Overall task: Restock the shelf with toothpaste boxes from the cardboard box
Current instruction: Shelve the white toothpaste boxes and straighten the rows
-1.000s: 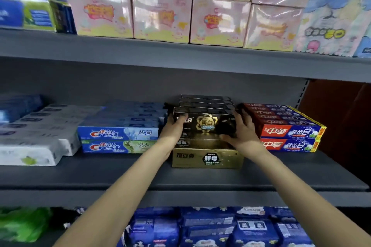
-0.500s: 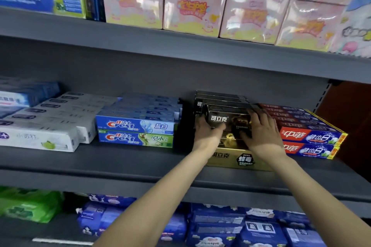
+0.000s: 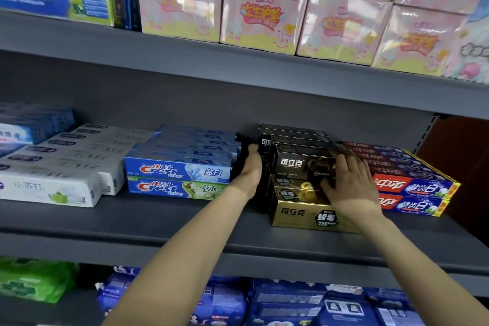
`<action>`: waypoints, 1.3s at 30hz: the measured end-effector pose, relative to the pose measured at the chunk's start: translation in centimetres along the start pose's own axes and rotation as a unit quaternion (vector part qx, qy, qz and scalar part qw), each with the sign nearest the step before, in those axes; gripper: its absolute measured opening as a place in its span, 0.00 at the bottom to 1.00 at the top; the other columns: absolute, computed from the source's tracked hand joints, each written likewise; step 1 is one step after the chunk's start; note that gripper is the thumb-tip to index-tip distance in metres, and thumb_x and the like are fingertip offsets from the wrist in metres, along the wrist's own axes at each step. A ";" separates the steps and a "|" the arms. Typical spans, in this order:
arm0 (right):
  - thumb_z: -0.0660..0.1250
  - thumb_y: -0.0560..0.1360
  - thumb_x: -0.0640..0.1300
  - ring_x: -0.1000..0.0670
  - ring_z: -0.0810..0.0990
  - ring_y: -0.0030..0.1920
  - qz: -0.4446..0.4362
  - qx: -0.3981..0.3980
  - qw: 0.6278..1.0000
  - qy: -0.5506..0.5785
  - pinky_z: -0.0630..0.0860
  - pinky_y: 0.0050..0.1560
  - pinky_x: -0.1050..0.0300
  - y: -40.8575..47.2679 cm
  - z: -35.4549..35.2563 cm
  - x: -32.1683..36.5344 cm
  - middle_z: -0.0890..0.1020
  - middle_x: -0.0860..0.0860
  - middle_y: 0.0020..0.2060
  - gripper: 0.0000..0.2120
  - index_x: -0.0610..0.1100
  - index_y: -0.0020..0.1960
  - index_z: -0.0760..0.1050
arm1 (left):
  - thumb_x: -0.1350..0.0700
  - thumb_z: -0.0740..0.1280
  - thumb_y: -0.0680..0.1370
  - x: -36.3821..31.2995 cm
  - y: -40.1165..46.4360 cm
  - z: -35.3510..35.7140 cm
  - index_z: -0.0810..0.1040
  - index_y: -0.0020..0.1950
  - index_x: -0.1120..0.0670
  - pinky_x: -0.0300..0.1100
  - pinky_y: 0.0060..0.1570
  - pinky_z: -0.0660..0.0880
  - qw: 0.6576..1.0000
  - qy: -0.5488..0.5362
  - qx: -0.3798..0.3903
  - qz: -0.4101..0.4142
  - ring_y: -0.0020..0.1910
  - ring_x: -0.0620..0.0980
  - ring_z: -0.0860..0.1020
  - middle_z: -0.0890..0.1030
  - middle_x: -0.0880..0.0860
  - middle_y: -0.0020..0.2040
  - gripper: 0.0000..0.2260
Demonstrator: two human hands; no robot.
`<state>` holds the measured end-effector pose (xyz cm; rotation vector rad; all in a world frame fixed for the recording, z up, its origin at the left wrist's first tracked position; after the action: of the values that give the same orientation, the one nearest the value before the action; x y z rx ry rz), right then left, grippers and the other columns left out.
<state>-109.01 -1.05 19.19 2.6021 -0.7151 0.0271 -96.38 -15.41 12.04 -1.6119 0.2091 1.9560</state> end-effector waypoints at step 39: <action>0.34 0.75 0.64 0.46 0.63 0.72 -0.057 -0.011 0.998 0.003 0.48 0.75 0.53 2.3 0.3 2.4 0.68 0.47 0.71 0.37 0.48 0.73 0.63 | 0.29 0.47 0.75 -0.1 1.6 3.1 0.72 0.67 0.61 0.50 0.51 0.74 0.995 -0.072 -0.005 -0.067 0.58 0.61 0.77 0.78 0.64 0.59 0.40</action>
<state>-108.06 -4.09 20.19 2.6166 -0.5598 -0.0063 -99.79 -15.28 12.50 -1.4456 0.0328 1.9607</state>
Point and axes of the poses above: each hand's wrist, its own y-axis towards the middle knuckle, its own z-axis out of the palm, x = y × z, the point moved 10 cm from there along y, towards the middle knuckle
